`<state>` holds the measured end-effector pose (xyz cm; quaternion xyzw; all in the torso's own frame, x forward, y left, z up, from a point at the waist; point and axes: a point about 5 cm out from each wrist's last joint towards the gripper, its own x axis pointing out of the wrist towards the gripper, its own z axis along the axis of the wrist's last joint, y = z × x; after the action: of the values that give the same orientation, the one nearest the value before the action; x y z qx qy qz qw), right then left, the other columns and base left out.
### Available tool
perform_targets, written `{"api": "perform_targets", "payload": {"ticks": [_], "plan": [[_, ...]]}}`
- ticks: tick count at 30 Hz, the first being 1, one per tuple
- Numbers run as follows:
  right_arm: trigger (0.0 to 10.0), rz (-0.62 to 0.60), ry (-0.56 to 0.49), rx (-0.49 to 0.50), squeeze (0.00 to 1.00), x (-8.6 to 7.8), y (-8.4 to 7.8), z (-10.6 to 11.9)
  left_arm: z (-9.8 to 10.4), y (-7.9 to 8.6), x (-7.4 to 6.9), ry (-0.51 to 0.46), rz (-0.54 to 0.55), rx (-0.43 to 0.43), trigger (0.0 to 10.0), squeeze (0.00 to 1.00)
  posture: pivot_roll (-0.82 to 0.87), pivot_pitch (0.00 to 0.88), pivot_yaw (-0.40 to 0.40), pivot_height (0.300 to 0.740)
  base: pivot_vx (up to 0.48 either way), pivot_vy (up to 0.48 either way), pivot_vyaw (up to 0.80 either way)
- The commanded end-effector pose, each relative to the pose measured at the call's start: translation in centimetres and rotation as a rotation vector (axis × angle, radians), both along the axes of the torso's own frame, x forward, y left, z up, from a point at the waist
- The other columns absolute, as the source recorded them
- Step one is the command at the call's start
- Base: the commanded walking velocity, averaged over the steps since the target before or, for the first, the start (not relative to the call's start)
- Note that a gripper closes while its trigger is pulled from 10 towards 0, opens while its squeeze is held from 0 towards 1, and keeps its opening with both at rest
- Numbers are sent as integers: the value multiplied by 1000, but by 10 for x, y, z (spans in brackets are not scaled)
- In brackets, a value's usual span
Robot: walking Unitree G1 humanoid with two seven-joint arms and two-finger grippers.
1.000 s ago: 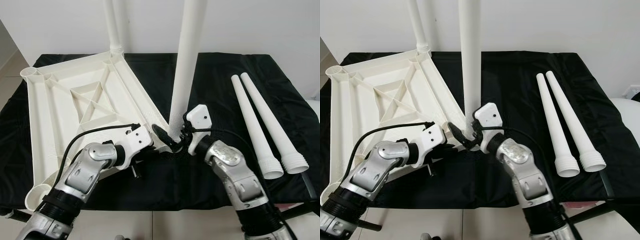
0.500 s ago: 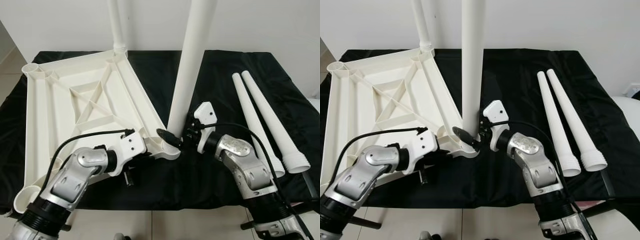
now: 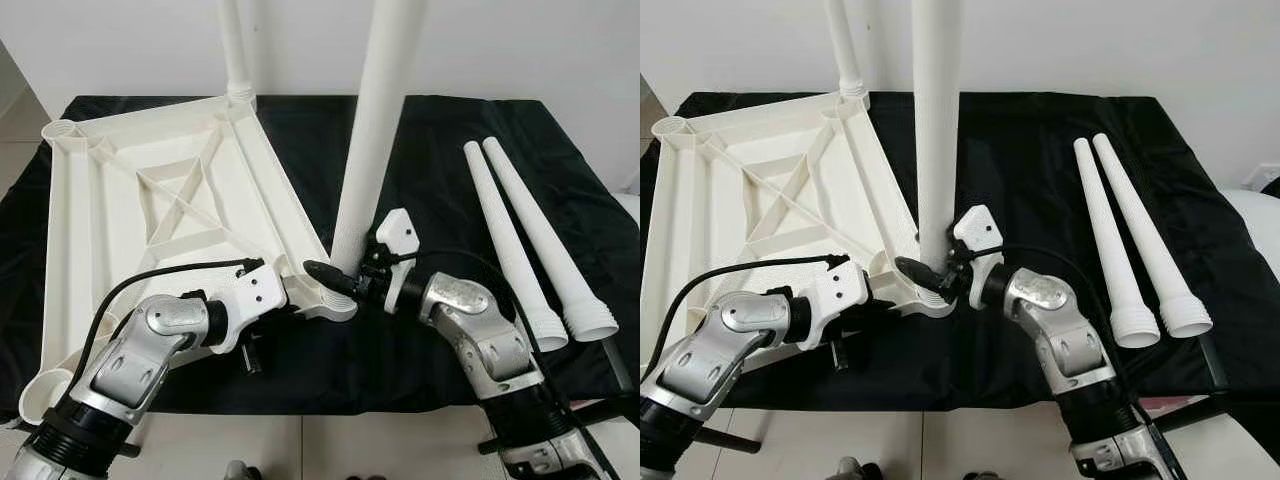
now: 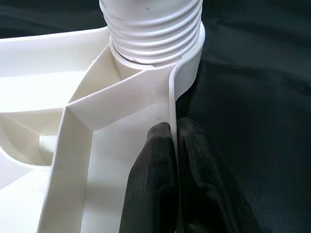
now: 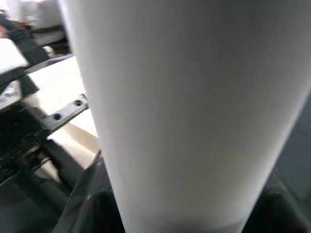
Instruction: Building children table
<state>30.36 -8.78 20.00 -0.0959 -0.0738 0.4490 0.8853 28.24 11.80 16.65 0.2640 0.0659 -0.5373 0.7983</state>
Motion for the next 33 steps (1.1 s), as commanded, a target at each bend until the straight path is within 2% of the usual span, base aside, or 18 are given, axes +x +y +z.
{"api": "perform_targets", "payload": {"ticks": [1, 4, 6, 7, 8, 10, 11, 12, 14, 16, 19, 22, 23, 24, 27, 28, 32, 33], "plan": [[0, -93, 66, -41, 0, 2, -4, -19, 10, -10, -6, -21, -81, -40, 0, 0, 41, 158, -18, 740, 0, 0, 0], [0, -171, 82, -49, 0, 5, -6, -26, 12, -12, -4, -22, -76, -57, 0, 0, 39, 158, -17, 740, 0, 0, 0], [0, -356, 111, -55, 0, 10, -10, -40, 16, -18, 0, -27, -64, -89, 0, 0, 33, 160, -13, 740, 0, 0, 0], [0, -356, 111, -55, 0, 10, -10, -40, 16, -18, 0, -27, -64, -89, 0, 0, 33, 160, -13, 740, 0, 0, 0], [0, -480, 127, -62, 0, 13, -13, -47, 18, -21, 3, -30, -56, -107, 0, 0, 30, 161, -11, 740, 0, 0, 0], [0, -480, 127, -62, 0, 13, -13, -47, 18, -21, 3, -30, -56, -107, 0, 0, 30, 161, -11, 740, 0, 0, 0], [0, -612, 147, -56, 0, 16, -17, -53, 20, -26, 7, -34, -49, -118, 0, 0, 26, 161, -10, 740, 0, 0, 0], [0, -612, 147, -56, 0, 16, -17, -53, 20, -26, 7, -34, -49, -118, 0, 0, 26, 161, -10, 740, 0, 0, 0], [0, -855, 172, -14, 0, 18, -21, -59, 21, -34, 14, -37, -44, -130, 0, 0, 22, 161, -4, 740, 0, 0, 0], [0, -937, 179, 31, 0, 17, -20, -58, 22, -38, 17, -41, -38, -134, 0, 0, 22, 161, -5, 740, 0, 0, 0], [0, -992, 158, 87, 0, 16, -13, -52, 24, -44, 20, -46, -38, -142, 0, 0, 18, 159, -5, 740, 0, 0, 0], [0, -948, 143, 98, 0, 14, -4, -49, 24, -43, 20, -47, -35, -141, 0, 0, 22, 157, -9, 740, 0, 0, 0], [7137, -915, 144, 107, 0, 14, -1, -49, 23, -41, 19, -46, -34, -139, 0, 0, 22, 157, -9, 740, 0, 0, 0], [10000, -884, 146, 111, 0, 14, 1, -48, 23, -40, 19, -44, -32, -137, 0, 0, 23, 157, -9, 740, 0, 0, 0], [10000, -848, 111, 107, 0, 13, 3, -44, 21, -38, 18, -41, -26, -131, 0, 0, 23, 157, -9, 740, 0, 0, 0], [10000, -830, 105, 123, 1000, 13, 4, -42, 20, -38, 18, -39, -24, -130, 0, 0, 23, 157, -11, 740, 0, 0, 0], [10000, -757, 74, 161, 1000, 14, 7, -32, 19, -37, 18, -34, -22, -127, 0, 0, 24, 157, -10, 740, 0, 0, 0], [10000, -709, 50, 188, 0, 14, 8, -23, 18, -36, 16, -28, -28, -125, 0, 0, 23, 157, -10, 740, 0, 0, 0]]}}
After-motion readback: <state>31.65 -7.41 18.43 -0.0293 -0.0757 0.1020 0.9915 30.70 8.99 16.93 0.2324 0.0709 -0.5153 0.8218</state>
